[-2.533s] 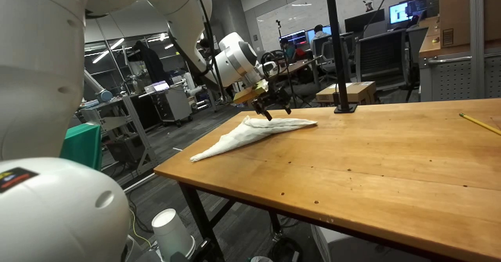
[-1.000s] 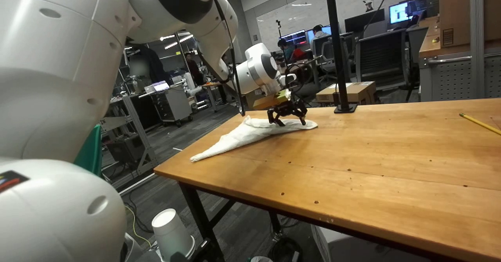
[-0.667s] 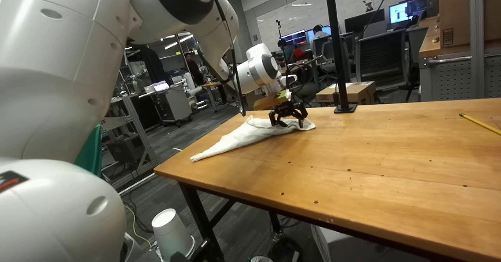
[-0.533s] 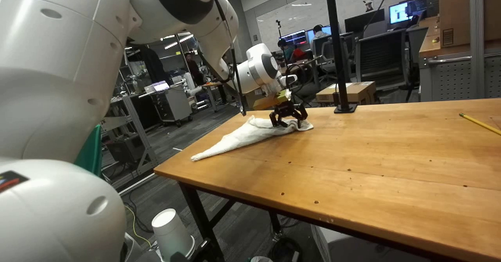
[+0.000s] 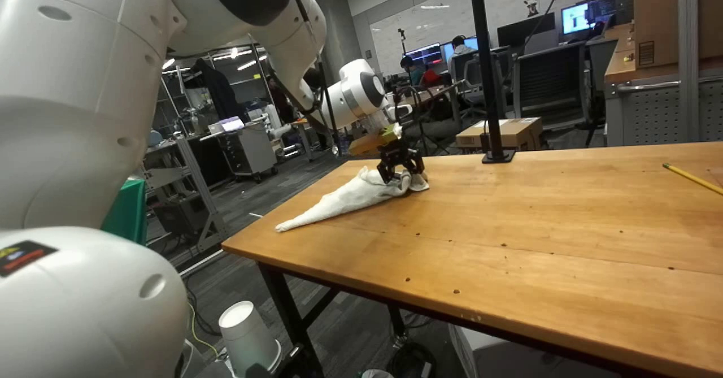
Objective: Fold the white towel
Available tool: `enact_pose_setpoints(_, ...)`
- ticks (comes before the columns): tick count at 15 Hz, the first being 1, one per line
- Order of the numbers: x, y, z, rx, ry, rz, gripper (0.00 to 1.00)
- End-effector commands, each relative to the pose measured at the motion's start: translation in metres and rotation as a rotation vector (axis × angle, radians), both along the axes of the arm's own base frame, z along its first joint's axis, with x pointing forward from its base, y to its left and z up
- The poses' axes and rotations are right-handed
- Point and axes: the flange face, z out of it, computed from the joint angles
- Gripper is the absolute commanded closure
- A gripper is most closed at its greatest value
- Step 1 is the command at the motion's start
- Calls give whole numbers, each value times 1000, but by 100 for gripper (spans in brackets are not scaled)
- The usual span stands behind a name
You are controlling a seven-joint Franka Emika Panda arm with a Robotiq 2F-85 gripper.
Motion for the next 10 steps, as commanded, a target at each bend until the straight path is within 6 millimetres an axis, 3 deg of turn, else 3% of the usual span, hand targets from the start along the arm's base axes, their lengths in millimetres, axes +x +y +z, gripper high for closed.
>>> enact_pose_setpoints(1, -41, 45, 44, -32, -3, 9, 99)
enact_pose_setpoints(5, -87, 96, 73, -59, 11, 26, 98)
enact_pose_setpoints(10, -139, 141, 92, -111, 13, 37, 99)
